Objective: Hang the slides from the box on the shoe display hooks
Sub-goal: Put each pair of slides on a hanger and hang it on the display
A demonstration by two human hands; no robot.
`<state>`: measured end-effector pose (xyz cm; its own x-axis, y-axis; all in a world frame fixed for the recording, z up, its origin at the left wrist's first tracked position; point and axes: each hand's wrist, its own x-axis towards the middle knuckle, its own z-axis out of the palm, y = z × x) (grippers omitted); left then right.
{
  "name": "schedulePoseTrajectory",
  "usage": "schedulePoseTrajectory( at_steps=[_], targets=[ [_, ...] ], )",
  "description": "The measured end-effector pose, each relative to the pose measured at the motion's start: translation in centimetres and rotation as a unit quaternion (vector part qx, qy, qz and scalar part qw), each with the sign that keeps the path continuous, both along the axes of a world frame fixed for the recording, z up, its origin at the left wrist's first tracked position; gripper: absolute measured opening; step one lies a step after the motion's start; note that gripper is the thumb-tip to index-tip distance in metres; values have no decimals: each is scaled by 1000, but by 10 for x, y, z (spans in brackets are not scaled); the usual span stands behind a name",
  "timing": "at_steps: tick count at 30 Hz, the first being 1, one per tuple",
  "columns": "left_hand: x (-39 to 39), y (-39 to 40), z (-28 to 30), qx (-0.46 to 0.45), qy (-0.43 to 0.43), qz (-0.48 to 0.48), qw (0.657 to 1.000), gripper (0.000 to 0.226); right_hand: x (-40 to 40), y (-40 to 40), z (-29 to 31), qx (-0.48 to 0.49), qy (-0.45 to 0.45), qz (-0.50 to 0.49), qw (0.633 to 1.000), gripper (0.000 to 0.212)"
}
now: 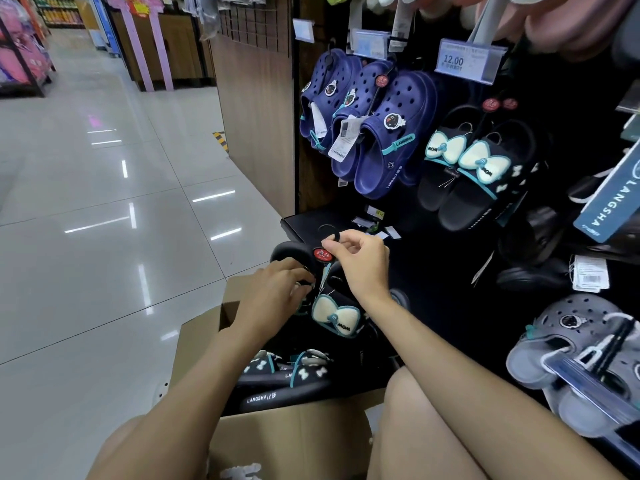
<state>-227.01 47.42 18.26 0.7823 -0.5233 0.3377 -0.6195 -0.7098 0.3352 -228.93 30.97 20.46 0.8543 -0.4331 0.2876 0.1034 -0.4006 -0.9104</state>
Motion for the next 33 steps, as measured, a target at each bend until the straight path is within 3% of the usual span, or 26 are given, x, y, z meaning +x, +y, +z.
schedulePoseTrajectory(
  at_steps=[10, 16, 29, 33],
  targets=[
    [1, -9, 6, -78, -14, 43, 996, 22, -11, -18, 13, 38, -23, -17, 999, 4],
    [6, -25, 27, 14, -43, -5, 999, 24, -15, -37, 25, 57, -9, -42, 997, 5],
    [13, -94, 92, 35, -121, -79, 989, 33, -20, -124, 105, 3, -60, -102, 993, 16],
    [21, -121, 108, 70, -136, -85, 985, 41, -11, -153, 122, -8, -62, -116, 991, 37]
  ],
)
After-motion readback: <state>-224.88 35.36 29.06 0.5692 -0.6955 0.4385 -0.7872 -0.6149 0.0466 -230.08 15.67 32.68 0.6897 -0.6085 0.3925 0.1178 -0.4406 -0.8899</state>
